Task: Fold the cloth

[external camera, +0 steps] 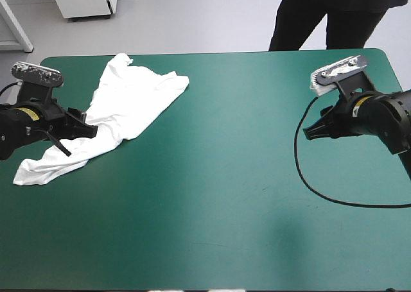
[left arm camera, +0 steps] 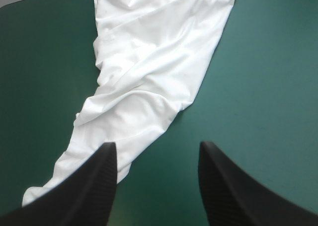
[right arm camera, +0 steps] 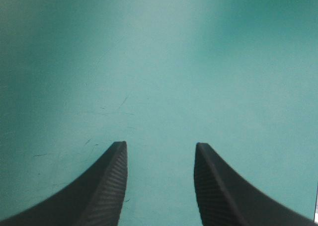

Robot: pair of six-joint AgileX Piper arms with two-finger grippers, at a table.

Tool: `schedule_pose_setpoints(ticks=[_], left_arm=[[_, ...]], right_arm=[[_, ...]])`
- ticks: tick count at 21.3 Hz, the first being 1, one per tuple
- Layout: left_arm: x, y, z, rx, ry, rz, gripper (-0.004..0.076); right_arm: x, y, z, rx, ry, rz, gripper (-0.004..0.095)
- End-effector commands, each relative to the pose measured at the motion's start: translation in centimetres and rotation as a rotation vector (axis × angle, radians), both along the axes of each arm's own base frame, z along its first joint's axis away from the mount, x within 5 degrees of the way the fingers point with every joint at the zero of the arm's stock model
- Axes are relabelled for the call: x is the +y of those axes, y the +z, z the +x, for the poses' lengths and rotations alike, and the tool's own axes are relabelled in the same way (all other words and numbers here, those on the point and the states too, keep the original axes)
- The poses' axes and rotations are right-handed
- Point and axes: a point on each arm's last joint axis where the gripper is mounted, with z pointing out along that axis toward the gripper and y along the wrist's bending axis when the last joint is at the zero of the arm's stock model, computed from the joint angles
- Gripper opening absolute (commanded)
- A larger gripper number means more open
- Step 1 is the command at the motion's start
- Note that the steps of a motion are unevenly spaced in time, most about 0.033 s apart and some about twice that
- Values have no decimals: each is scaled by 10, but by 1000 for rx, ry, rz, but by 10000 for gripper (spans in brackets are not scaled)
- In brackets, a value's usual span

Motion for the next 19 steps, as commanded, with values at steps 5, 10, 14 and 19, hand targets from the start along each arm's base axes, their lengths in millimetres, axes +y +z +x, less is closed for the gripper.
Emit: schedule_pose_setpoints(ticks=[5, 10, 14, 19], left_arm=[[-2, 18, -5, -113, -6, -30, 370], [-6, 16, 3, -117, -19, -63, 370], [-9, 0, 45, -41, -17, -57, 371], [-10, -11, 96, 23, -9, -13, 371]], right_arm=[[-3, 17, -2, -106, 5, 10, 282], [-1, 16, -2, -99, -1, 46, 297], [3, 13, 5, -97, 16, 49, 414], [7, 11, 12, -114, 39, 53, 424]])
